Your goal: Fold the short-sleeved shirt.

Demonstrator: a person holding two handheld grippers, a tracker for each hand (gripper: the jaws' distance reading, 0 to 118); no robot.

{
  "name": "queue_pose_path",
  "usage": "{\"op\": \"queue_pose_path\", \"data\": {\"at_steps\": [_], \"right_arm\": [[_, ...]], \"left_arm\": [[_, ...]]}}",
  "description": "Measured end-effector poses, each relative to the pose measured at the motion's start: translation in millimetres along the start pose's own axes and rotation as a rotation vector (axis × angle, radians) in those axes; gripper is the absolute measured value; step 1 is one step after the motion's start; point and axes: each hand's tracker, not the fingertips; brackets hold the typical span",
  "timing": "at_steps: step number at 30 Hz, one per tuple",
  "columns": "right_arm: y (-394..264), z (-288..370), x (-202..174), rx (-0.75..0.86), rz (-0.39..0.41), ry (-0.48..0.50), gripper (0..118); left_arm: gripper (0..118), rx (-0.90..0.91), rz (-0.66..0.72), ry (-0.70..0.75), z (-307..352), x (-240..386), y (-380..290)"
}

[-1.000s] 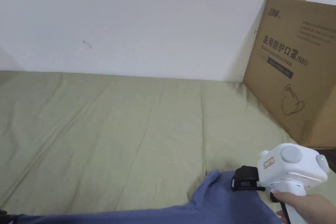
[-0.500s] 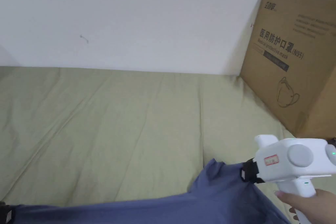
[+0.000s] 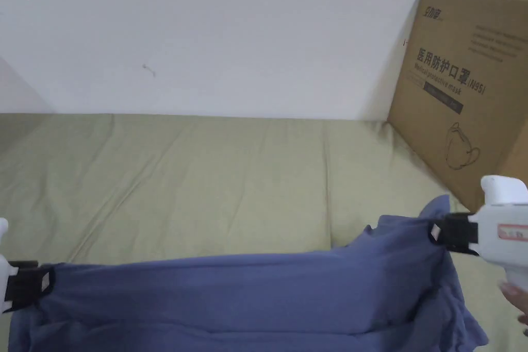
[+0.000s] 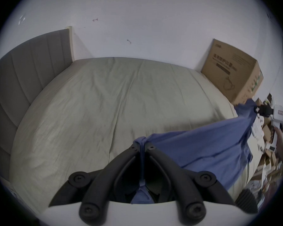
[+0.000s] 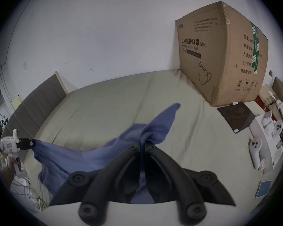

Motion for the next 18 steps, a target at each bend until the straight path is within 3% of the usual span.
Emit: {"op": "queue_pose_path", "data": {"at_steps": [7,10,11,12,13,14,15,16,17,18], "right_arm": [[-112,46,29,-0.224,-0.089,0.012,4],[-151,34,33,-0.33,-0.077,-0.013,4],[-158,29,34,-0.351,-0.111,-0.011,4],[-163,25,32,-0.359,-0.154,-0.007,12],[-163,23,33,-0.359,-0.187,0.013,35],[-162,24,33,-0.345,-0.23,0.04,70],[-159,25,31,-0.347,-0.251,0.049,92],[-155,24,35,-0.357,-0.241,0.048,99],[-149,30,30,-0.35,-0.219,0.039,99],[-141,38,24,-0.31,-0.18,0.047,109]], "left_arm": [[2,-0.164,0.029,-0.089,38,12,-85],[3,-0.247,0.016,-0.079,24,12,-116],[3,-0.266,0.029,-0.073,12,2,-125],[6,-0.268,0.044,-0.072,7,-1,-129],[15,-0.269,0.066,-0.094,6,-1,-132],[33,-0.259,0.078,-0.102,10,-1,-132],[52,-0.244,0.101,-0.115,19,3,-129],[64,-0.24,0.136,-0.157,27,5,-125],[64,-0.238,0.151,-0.181,33,7,-121],[107,-0.226,0.158,-0.215,41,11,-116]]}}
